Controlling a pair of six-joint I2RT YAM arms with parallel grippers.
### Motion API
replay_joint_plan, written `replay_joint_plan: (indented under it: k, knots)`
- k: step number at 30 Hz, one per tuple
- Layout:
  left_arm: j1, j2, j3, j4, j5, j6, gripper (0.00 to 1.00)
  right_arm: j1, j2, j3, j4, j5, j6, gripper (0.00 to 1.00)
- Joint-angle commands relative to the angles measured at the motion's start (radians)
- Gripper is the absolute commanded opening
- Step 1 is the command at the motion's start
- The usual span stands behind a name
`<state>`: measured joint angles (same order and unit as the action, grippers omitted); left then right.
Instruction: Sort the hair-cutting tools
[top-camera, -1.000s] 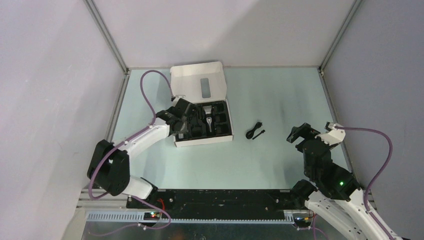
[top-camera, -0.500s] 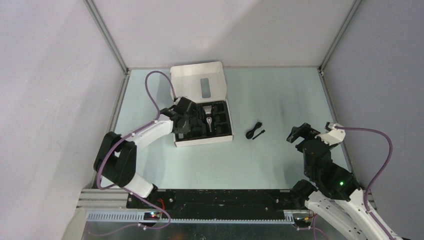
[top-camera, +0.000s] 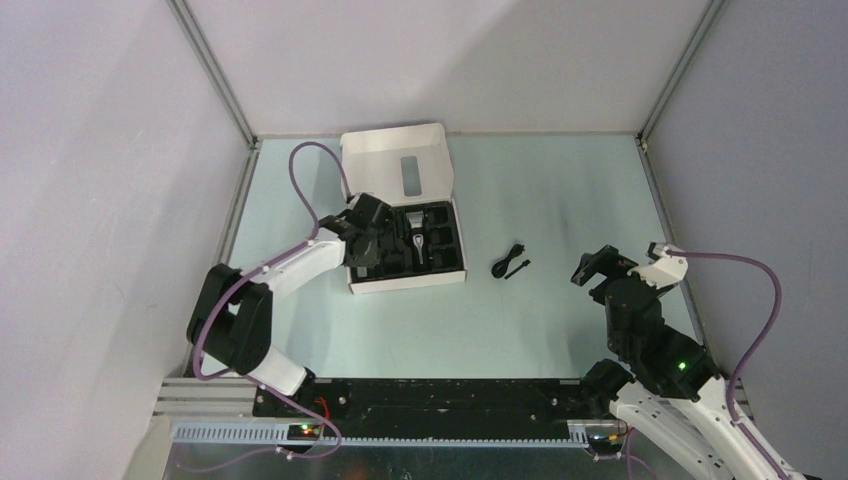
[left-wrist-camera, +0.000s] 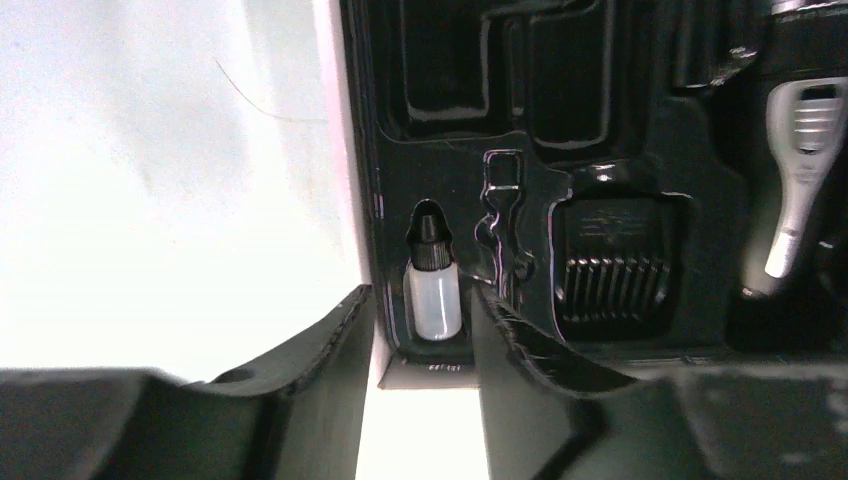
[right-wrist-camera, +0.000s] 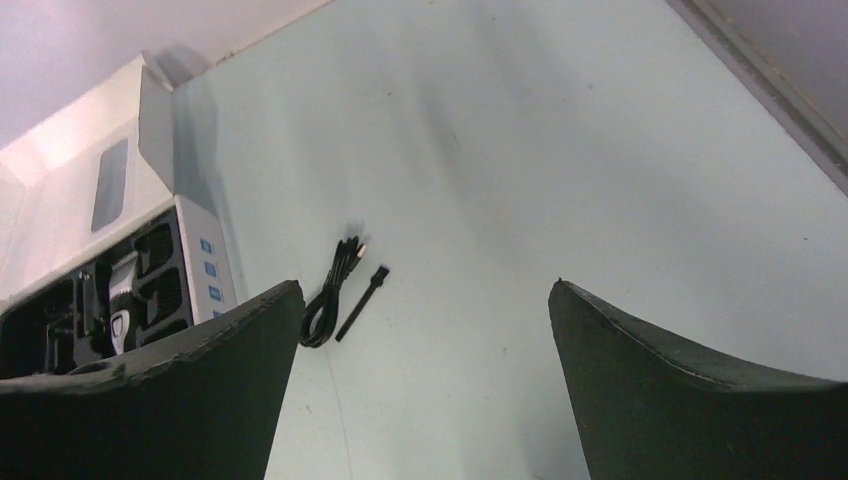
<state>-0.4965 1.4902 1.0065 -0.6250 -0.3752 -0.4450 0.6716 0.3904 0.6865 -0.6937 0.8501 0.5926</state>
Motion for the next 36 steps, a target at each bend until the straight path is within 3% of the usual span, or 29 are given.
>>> replay_joint_plan:
  k: [1,6,12,22,36]
  knots:
    - [0.006,-0.205,0.079,-0.023,-0.003,-0.001,0.54,-0.005,0.076,0.019,0.08,-0.088,-0.06,0.97]
    - [0.01,-0.407,0.083,-0.006,-0.058,0.048,0.8,-0.007,0.254,0.092,0.04,-0.169,-0.036,0.97]
    - [0.02,-0.637,0.001,0.075,-0.112,0.139,0.99,-0.027,0.491,0.192,-0.038,-0.29,0.04,0.96]
    - [0.022,-0.921,-0.229,0.214,-0.223,0.239,1.0,-0.09,0.871,0.294,0.018,-0.522,0.165,0.87]
    - [0.022,-0.977,-0.288,0.239,-0.192,0.261,1.0,-0.129,1.275,0.413,0.154,-0.615,0.301,0.67]
